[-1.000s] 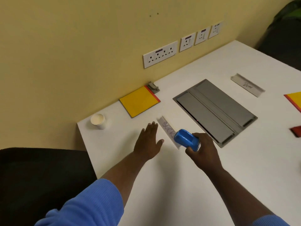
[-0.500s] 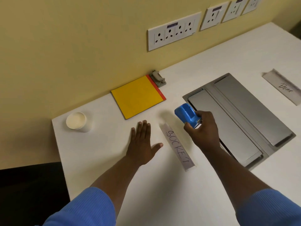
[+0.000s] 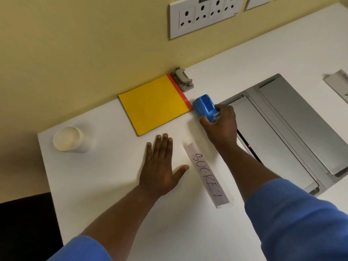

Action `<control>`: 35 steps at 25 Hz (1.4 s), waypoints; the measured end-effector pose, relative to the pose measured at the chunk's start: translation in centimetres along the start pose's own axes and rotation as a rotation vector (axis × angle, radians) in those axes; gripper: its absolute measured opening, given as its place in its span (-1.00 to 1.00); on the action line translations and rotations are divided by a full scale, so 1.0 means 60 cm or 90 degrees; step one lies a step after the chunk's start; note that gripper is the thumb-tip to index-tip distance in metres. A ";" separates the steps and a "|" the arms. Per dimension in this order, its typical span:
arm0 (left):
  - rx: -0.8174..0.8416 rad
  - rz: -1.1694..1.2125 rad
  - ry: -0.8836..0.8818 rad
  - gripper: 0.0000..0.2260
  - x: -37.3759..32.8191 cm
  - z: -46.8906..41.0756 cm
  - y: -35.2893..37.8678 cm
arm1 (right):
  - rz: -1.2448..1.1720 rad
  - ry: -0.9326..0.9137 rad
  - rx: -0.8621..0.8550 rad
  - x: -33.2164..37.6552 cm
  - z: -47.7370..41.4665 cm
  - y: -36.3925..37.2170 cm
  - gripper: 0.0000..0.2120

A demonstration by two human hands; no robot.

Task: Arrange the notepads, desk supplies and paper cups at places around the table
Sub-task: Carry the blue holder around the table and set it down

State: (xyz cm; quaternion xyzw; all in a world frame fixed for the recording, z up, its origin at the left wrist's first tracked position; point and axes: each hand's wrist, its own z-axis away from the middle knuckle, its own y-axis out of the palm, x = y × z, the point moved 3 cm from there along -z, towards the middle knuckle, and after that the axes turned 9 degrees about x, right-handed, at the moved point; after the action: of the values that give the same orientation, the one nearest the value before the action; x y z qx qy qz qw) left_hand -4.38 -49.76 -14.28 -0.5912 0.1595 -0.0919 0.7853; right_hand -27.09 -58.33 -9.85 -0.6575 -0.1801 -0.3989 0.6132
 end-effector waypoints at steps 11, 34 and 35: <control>0.007 0.030 0.002 -0.11 0.000 -0.007 0.002 | 0.184 -0.053 -0.001 0.013 -0.094 0.044 -0.47; 0.062 0.067 0.100 0.01 -0.015 0.129 -0.086 | 0.228 0.023 0.051 -0.017 0.334 -0.153 -0.13; 0.063 0.062 0.117 0.00 -0.024 0.140 -0.093 | 0.231 0.033 0.046 -0.019 0.358 -0.165 -0.13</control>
State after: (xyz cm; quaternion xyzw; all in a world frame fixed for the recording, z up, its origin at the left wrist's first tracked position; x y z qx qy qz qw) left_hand -2.47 -43.28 -6.63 -0.5325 0.2549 -0.1151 0.7989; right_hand -28.46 -35.81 -2.63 -0.6462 -0.0571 -0.2915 0.7030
